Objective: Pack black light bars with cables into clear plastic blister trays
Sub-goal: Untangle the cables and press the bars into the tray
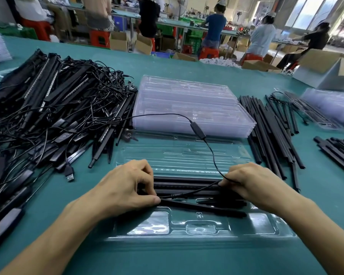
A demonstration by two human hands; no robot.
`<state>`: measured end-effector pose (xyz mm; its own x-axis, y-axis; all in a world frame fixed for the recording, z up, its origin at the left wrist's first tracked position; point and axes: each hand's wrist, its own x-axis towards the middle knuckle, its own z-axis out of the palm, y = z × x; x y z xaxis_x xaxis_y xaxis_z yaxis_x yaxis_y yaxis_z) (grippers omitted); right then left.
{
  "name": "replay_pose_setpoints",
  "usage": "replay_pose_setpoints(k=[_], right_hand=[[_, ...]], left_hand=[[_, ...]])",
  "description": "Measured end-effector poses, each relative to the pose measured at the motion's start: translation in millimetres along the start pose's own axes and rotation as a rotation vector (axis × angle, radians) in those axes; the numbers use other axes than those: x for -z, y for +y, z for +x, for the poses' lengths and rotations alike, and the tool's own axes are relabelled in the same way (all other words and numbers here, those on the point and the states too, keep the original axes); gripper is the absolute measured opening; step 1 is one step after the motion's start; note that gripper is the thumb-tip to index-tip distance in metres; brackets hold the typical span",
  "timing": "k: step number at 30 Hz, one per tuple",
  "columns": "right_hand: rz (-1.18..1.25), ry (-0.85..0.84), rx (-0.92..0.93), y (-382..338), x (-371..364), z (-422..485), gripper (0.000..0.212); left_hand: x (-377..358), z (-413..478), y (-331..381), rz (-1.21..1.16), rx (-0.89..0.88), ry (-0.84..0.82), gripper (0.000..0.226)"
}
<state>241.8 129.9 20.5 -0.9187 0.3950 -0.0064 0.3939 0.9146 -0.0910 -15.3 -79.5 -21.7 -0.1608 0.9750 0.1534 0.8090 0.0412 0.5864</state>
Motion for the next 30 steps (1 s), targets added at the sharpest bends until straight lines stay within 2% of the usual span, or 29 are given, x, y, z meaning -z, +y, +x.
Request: replay_pose_setpoints(k=[2, 5, 10, 14, 22, 25, 27, 30], right_hand=[[-0.028, -0.007, 0.004, -1.7, -1.1, 0.4, 0.021], [0.045, -0.019, -0.023, 1.0, -0.8, -5.5, 0.017], [0.269, 0.115, -0.073, 13.9, -2.3, -27.4, 0.019], [0.304, 0.079, -0.079, 25.6, 0.1, -30.9, 0.025], [0.187, 0.073, -0.026, 28.1, -3.8, -28.6, 0.007], [0.199, 0.041, -0.065, 30.1, 0.2, -33.0, 0.011], [0.175, 0.016, -0.099, 32.5, 2.6, -35.6, 0.020], [0.131, 0.008, -0.124, 31.2, 2.7, -35.2, 0.017]], left_hand=[[0.3, 0.2, 0.1, -0.029, 0.004, -0.002, 0.028], [-0.3, 0.7, -1.3, -0.097, 0.013, -0.020, 0.021], [-0.9, 1.8, -3.2, -0.180, 0.019, -0.011, 0.016], [0.4, 2.0, -1.7, -0.218, 0.015, 0.000, 0.036], [0.5, -0.4, 2.7, -0.085, 0.065, -0.011, 0.022], [-0.4, -0.9, 4.9, -0.039, 0.078, -0.006, 0.020], [-0.6, -0.4, 5.8, -0.051, 0.089, -0.007, 0.026], [0.3, 1.0, 5.1, -0.091, 0.105, -0.025, 0.041]])
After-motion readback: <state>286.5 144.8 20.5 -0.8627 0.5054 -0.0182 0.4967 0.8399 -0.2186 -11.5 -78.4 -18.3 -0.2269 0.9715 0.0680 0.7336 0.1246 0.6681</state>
